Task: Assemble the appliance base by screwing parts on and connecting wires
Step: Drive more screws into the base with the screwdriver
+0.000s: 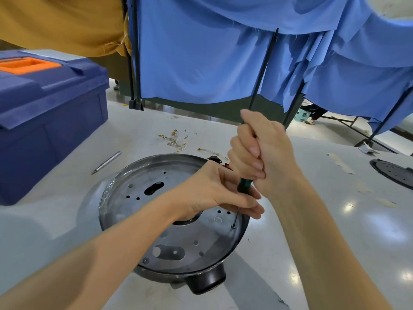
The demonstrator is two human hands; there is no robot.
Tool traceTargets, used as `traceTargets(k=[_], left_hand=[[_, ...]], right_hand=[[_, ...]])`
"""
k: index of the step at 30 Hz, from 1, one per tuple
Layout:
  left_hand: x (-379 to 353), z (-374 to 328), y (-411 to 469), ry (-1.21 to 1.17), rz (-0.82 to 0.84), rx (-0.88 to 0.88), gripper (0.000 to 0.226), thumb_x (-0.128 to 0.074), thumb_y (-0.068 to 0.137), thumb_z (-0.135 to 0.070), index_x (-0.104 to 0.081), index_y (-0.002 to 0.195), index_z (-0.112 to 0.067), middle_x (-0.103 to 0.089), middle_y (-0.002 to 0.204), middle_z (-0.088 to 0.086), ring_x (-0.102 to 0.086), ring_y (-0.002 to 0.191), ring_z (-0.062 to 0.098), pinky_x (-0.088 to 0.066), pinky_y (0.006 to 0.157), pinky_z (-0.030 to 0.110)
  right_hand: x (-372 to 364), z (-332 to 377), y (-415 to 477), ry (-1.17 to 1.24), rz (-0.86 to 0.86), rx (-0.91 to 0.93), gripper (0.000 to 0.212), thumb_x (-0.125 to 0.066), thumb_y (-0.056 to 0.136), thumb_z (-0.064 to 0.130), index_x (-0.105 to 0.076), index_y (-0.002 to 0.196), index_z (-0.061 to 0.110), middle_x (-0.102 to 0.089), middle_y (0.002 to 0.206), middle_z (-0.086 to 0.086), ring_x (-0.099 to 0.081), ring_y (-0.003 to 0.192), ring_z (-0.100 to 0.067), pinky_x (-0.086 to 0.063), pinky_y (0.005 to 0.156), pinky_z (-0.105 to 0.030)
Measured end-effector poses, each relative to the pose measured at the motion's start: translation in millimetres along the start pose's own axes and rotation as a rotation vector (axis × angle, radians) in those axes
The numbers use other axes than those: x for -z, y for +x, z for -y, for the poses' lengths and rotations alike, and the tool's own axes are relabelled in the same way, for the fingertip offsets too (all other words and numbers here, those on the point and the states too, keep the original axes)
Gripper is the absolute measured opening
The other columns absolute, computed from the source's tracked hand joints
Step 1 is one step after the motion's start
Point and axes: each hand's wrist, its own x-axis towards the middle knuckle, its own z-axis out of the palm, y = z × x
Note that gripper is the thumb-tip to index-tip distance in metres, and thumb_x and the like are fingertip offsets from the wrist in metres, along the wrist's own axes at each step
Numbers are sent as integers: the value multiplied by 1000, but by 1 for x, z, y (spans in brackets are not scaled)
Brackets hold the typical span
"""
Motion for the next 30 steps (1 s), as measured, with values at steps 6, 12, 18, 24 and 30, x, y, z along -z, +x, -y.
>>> traceTargets(k=[6, 12, 18, 24, 30], left_hand=[[-6, -2, 4, -15, -27, -45, 22, -79, 78, -7, -76, 99, -6, -76, 91, 9, -75, 82, 23, -57, 74, 22], [2, -6, 1, -28, 82, 35, 18, -74, 86, -24, -75, 103, -18, -73, 109, 10, -70, 104, 26, -53, 77, 16], [5, -4, 3, -12, 67, 40, 22, -76, 84, -16, -75, 104, -10, -74, 104, 15, -71, 100, 29, -55, 82, 24], [-3, -2, 2, 43, 5, -27, 20, -80, 78, -15, -76, 96, -9, -76, 87, 10, -74, 84, 26, -55, 72, 22], [5, -5, -3, 22, 94, 52, 15, -72, 88, -29, -74, 101, -21, -74, 107, 8, -69, 106, 25, -51, 79, 21]], right_hand=[[-5, -11, -19, -82, -638, 298, 68, -31, 100, 14, -34, 32, 18, -29, 32, 0, -24, 26, -16, -24, 38, -17], [26, 8, -7, -2, 94, -82, 64, -41, 94, 36, -50, 37, 9, -45, 37, -12, -43, 34, -26, -43, 45, -24], [17, 0, -2, 81, 2, -30, 68, -39, 102, 21, -34, 35, 12, -24, 29, 0, -16, 24, -13, -14, 34, -14], [-3, -15, -22, -62, -489, 257, 67, -35, 99, 16, -38, 32, 19, -31, 32, -2, -24, 26, -15, -23, 37, -17], [18, 13, 4, -118, 230, -63, 60, -53, 94, 28, -44, 38, 7, -39, 34, -10, -38, 29, -23, -39, 41, -25]])
